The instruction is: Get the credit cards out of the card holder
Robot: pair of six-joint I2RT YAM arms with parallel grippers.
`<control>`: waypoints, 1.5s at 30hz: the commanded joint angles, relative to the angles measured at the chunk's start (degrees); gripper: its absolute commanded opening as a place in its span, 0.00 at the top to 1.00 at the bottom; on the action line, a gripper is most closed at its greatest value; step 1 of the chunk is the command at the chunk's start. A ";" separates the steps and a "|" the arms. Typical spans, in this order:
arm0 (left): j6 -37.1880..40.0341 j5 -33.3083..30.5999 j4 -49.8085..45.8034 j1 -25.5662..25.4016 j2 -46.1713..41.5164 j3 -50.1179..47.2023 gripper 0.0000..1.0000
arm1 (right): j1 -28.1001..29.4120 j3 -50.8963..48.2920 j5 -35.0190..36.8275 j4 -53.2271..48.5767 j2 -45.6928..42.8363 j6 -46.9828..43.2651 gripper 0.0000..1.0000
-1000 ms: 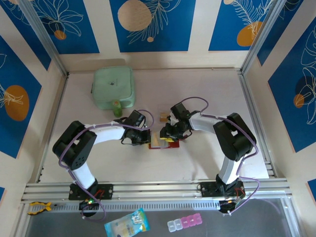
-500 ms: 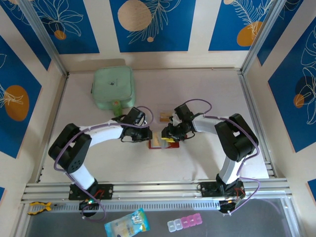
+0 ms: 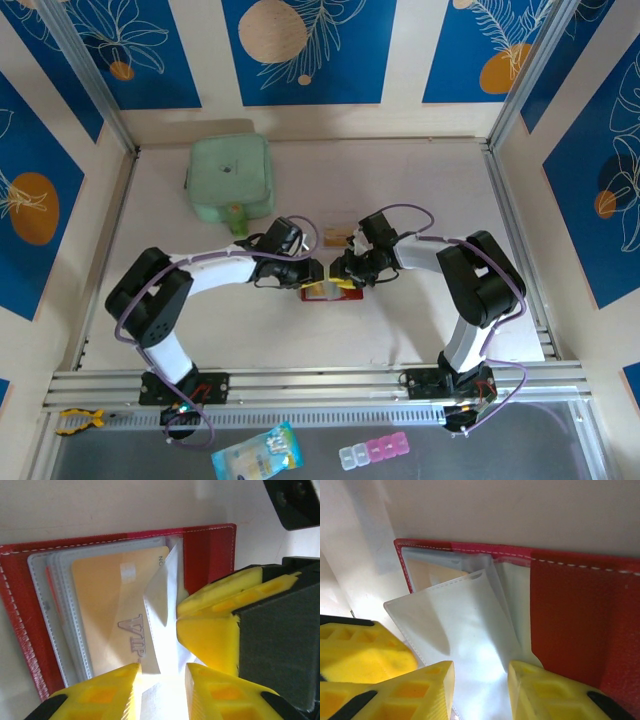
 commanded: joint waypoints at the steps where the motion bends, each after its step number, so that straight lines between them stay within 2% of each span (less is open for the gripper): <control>1: -1.60 1.83 2.45 -0.86 1.30 0.54 0.71 | -0.41 -1.05 -1.40 -0.18 -1.65 0.58 0.66; 12: -3.17 2.89 5.10 -1.21 3.30 0.53 0.74 | -1.15 -1.33 -1.71 -0.58 -4.48 1.23 0.66; 26: -1.58 2.88 0.21 -1.52 1.45 6.14 0.74 | -5.97 -2.26 -0.78 -6.02 -13.82 -0.98 0.66; 34: -0.87 3.27 -1.25 -2.52 3.63 10.85 0.66 | -8.27 -2.89 -1.33 -8.18 -16.58 -2.28 0.66; 45: -1.29 4.45 -0.26 -4.31 8.96 15.60 0.63 | -10.52 -4.38 -0.98 -10.82 -20.11 -3.76 0.65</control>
